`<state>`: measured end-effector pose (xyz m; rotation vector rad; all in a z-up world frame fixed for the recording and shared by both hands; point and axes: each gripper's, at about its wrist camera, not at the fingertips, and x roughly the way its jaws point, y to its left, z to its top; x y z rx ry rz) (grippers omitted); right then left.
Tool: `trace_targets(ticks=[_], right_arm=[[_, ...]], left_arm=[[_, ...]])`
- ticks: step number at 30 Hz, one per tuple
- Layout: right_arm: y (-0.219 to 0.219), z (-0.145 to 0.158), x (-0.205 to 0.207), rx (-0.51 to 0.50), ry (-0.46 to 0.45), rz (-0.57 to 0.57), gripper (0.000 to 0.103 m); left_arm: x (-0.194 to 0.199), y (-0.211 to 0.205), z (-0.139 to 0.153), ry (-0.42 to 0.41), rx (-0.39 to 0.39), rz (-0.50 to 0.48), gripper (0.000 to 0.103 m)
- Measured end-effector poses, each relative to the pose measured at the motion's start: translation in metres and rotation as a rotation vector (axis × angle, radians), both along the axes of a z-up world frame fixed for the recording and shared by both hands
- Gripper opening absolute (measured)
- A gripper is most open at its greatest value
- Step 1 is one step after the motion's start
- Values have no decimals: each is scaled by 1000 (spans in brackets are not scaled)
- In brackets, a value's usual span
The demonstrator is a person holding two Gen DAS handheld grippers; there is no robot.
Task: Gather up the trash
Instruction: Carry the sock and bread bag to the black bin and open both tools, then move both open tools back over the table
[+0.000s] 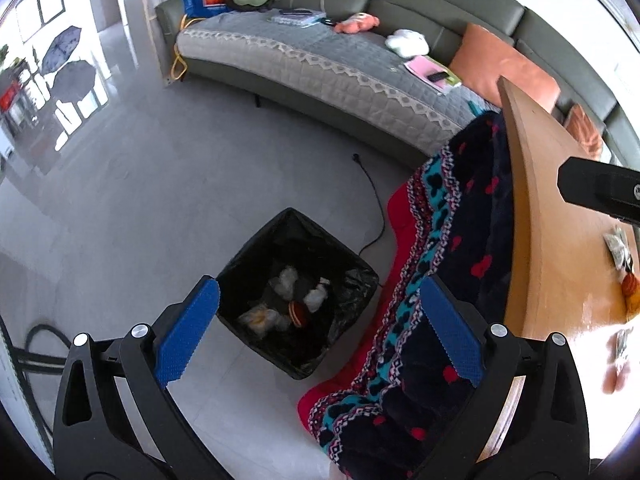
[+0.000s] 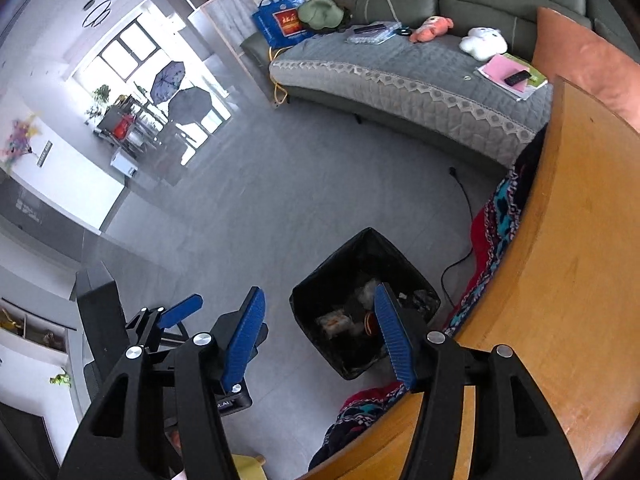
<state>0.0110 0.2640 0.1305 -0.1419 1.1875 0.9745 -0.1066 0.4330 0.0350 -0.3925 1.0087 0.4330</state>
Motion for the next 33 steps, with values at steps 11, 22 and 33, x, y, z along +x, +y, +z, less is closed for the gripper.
trace_targets(ticks=[11, 22, 33], right_arm=[[-55, 15, 5, 49, 0, -83, 59], [-152, 34, 13, 91, -24, -229, 59], [-263, 31, 29, 85, -38, -420, 59]], left_arm=[[16, -54, 24, -25, 50, -125, 97], [50, -134, 45, -54, 83, -315, 97], [85, -234, 51, -54, 101, -540, 97]])
